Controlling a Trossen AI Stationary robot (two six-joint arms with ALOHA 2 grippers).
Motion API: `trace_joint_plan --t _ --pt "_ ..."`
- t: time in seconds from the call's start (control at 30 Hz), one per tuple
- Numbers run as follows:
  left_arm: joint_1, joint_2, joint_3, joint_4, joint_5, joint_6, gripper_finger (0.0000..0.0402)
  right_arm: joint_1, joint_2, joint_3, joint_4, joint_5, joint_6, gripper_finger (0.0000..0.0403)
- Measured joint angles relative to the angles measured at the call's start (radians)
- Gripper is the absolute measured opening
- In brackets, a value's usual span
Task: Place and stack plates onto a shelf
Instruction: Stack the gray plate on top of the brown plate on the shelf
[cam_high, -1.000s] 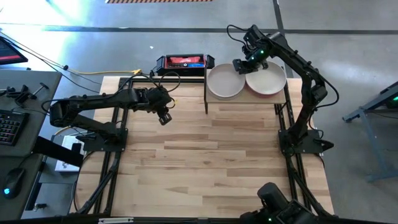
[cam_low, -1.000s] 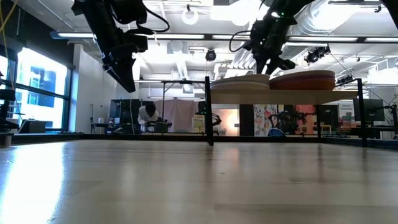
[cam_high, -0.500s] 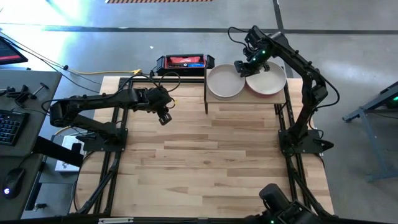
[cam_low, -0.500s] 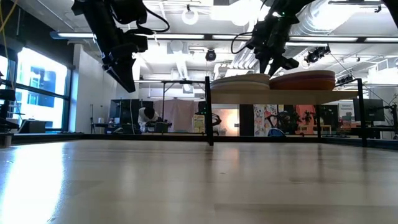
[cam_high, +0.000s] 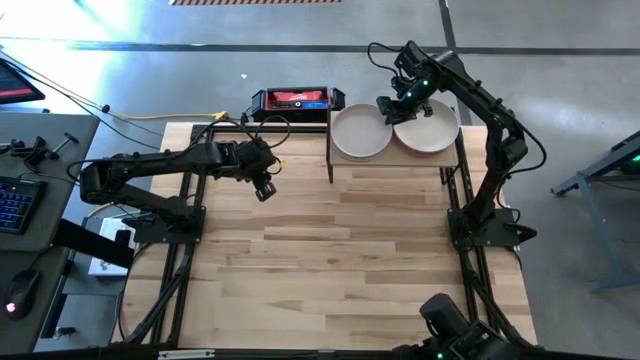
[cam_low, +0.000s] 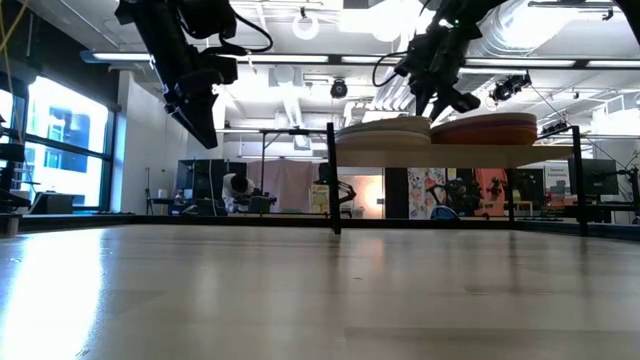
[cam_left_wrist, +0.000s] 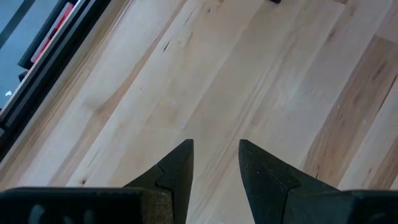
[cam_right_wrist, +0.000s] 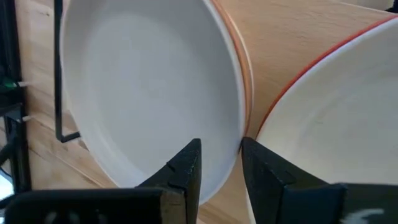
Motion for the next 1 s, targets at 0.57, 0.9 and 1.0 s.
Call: trace_joint_plan --t 0.57,0.9,1.0 --pt "0.000 0.000 0.000 -0.004 0.000 0.009 0.0117 0.017 -0.052 -0.007 0.000 -0.014 0.035 0.0092" --pt "0.000 0.000 0.000 -0.004 0.000 0.010 0.0117 0.146 -0.052 -0.008 -0.104 0.106 0.040 0.0092" --pt "0.000 0.000 0.000 -0.004 0.000 0.010 0.0117 0.181 -0.052 -0.008 -0.073 0.112 0.051 0.0092"
